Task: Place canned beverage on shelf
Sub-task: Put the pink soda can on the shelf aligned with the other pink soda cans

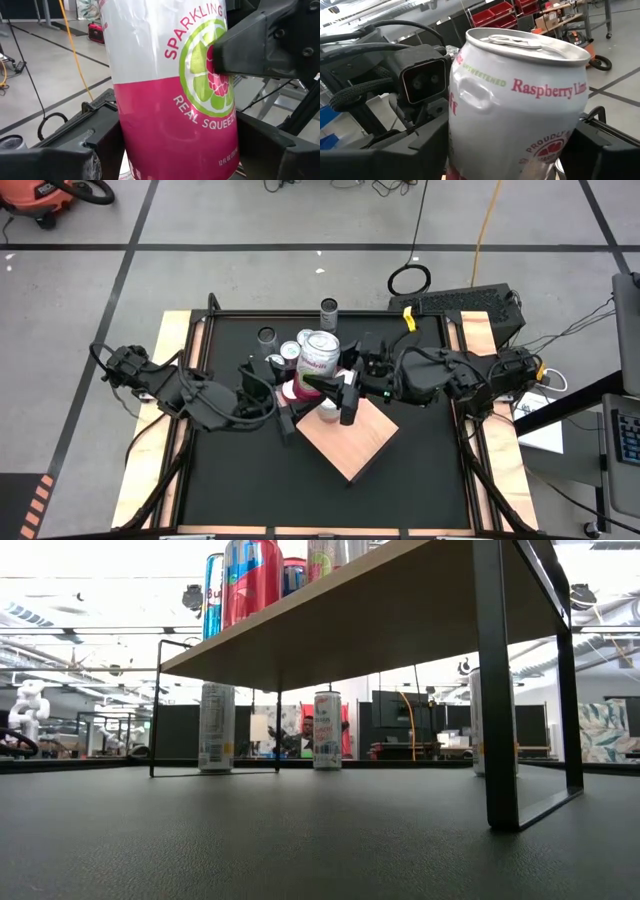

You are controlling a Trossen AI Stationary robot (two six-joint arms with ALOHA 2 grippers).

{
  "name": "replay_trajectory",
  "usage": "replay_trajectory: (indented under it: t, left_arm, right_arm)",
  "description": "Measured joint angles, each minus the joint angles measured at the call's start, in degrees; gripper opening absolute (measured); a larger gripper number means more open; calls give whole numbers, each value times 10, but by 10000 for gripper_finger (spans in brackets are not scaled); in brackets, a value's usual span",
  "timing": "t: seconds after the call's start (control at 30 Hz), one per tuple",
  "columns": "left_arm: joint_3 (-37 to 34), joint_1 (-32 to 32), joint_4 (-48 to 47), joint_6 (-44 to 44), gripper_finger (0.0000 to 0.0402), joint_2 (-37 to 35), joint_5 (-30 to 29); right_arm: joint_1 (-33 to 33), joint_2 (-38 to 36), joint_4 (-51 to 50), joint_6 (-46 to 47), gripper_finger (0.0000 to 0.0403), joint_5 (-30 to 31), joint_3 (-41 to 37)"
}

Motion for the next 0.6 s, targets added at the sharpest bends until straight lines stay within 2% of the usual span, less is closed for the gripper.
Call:
replay_trajectory:
  t: [0.13, 0.4, 0.5, 0.6]
  left_arm:
    - [0, 0, 0, 0, 305, 0, -1]
    - [1, 2, -7, -17, 387, -2, -1]
    - [1, 7, -9, -24, 395, -2, 7]
    - [1, 18, -11, -29, 385, 4, 30]
  right_arm:
    - [-2, 0, 1, 0, 265, 0, 0]
    - [-2, 1, 7, -16, 263, 0, -1]
    - [-2, 1, 9, -13, 264, 1, -1]
    - [-2, 4, 12, -12, 264, 1, -1]
